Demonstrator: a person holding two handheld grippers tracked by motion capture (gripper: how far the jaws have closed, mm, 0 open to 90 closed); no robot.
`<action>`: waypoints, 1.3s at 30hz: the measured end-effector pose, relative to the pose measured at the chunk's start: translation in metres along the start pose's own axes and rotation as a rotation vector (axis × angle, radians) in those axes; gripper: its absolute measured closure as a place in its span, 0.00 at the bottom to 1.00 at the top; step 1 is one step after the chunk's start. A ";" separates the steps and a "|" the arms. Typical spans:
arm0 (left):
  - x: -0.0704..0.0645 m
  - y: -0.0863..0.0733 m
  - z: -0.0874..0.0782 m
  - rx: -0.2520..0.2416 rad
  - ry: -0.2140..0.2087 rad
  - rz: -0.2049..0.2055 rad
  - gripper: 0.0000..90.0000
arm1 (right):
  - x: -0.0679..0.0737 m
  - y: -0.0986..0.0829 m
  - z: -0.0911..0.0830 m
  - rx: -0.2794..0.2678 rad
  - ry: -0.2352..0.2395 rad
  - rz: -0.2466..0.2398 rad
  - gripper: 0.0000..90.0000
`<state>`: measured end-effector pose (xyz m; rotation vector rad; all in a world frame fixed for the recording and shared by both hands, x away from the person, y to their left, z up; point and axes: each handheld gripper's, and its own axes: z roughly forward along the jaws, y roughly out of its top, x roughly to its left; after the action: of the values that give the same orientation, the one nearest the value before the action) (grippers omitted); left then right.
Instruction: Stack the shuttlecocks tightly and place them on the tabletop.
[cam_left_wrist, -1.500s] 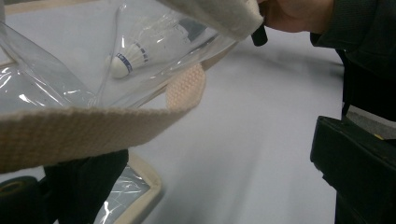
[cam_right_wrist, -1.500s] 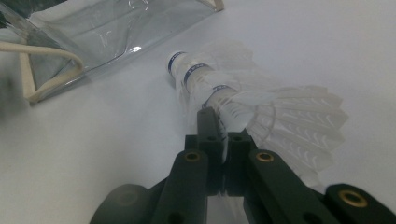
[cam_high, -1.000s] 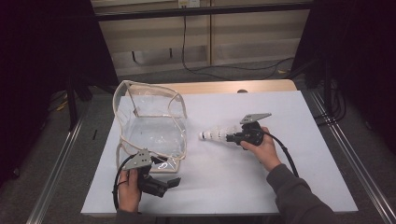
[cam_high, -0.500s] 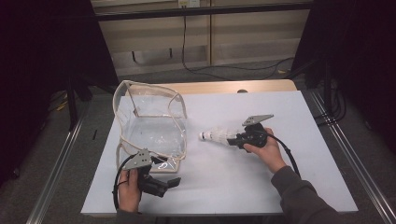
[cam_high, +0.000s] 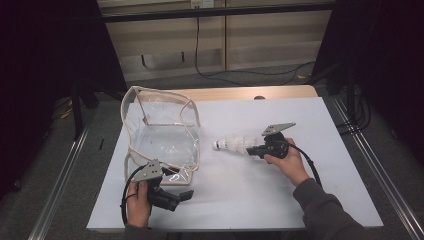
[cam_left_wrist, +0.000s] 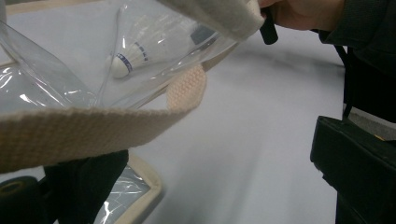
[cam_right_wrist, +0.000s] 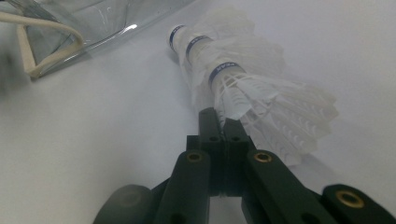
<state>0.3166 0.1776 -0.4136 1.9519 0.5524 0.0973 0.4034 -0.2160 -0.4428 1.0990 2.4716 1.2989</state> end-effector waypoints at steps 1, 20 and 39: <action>0.000 0.000 0.000 0.000 0.001 0.000 0.05 | 0.000 0.000 0.000 -0.003 0.006 -0.001 1.00; 0.000 0.000 0.000 -0.002 0.000 -0.001 0.05 | 0.003 0.005 0.012 -0.018 0.029 -0.031 0.99; 0.000 0.000 0.000 0.004 0.003 0.002 0.05 | 0.003 0.001 0.002 -0.037 0.018 -0.006 0.64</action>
<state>0.3166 0.1776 -0.4135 1.9567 0.5536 0.1006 0.4023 -0.2123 -0.4421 1.0754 2.4506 1.3532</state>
